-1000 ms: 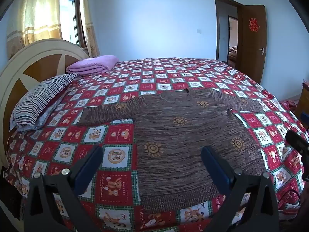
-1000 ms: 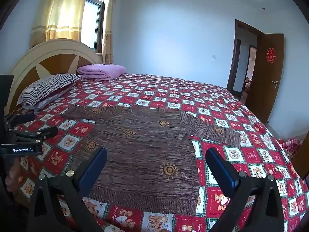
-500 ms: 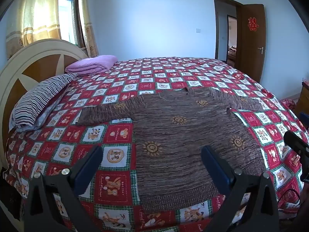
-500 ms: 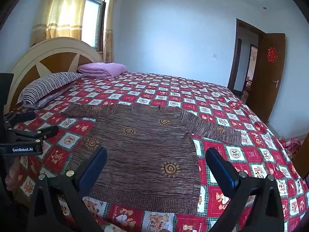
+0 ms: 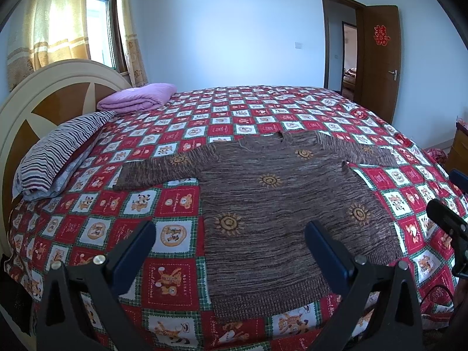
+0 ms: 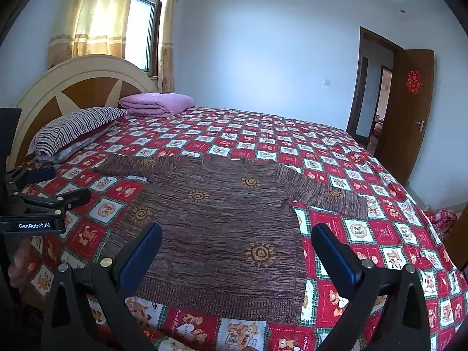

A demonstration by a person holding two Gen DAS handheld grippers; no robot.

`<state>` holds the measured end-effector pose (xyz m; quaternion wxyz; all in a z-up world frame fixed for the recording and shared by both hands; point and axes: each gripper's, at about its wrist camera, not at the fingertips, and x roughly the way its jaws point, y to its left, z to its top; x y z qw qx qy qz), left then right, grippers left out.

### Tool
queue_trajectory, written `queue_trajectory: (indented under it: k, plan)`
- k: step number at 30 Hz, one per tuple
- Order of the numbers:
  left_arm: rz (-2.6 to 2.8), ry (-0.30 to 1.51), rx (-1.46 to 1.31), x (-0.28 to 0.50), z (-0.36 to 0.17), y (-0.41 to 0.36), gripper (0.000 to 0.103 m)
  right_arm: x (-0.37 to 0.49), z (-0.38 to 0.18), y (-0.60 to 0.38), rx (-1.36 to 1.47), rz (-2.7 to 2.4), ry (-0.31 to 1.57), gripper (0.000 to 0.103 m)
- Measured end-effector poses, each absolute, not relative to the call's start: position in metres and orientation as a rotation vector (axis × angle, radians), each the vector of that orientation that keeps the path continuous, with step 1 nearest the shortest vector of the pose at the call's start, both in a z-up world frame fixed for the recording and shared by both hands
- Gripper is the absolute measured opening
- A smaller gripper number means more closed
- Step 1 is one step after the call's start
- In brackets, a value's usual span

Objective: Fold small clothes

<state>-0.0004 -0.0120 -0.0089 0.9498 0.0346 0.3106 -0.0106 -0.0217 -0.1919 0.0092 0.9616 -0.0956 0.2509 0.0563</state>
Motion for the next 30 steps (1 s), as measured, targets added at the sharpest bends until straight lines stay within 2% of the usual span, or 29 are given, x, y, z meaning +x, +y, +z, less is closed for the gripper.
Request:
queue_trajectory:
  k: [30]
  plan:
    - [-0.021,0.638,0.066,-0.0006,-0.0108,-0.0111,0.103,-0.0209,0.0059,-0.1907,-0.192,0.128,0.521,0.102]
